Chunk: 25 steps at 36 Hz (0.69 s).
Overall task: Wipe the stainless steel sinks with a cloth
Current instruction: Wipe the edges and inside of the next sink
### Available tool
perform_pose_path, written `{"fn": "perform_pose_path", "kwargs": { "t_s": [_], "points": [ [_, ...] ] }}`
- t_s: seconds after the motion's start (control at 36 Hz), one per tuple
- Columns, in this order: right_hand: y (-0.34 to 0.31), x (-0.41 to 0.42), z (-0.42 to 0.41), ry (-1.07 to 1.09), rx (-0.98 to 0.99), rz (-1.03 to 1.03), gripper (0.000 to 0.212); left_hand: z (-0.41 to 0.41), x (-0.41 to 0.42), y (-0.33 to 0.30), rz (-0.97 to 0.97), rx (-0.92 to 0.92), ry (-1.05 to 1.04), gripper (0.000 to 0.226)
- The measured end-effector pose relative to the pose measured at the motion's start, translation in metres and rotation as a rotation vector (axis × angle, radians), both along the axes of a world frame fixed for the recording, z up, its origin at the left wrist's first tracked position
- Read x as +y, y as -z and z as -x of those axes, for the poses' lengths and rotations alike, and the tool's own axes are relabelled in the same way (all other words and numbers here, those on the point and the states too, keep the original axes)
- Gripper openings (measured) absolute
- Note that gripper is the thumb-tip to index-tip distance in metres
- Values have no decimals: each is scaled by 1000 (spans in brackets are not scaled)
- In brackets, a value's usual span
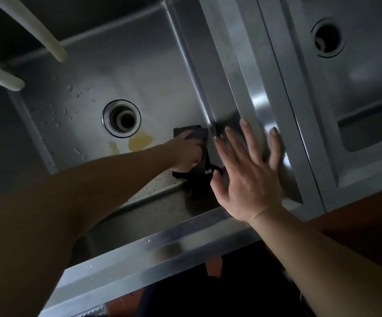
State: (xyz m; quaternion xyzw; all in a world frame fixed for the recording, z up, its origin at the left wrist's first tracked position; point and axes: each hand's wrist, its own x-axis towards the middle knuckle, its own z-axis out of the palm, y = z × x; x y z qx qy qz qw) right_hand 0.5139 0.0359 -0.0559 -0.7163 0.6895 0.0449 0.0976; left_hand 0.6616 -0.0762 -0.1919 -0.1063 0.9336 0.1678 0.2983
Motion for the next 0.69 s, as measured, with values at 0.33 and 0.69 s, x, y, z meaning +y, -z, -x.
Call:
{"fn": "perform_pose_path", "kwargs": {
  "t_s": [0.33, 0.69],
  "points": [
    [-2, 0, -2, -6, 38, -40, 64, -4, 65, 56, 142, -134, -670, 89],
    [0, 1, 0, -27, 44, -30, 63, -93, 57, 55, 215, -245, -449, 88]
  ]
}}
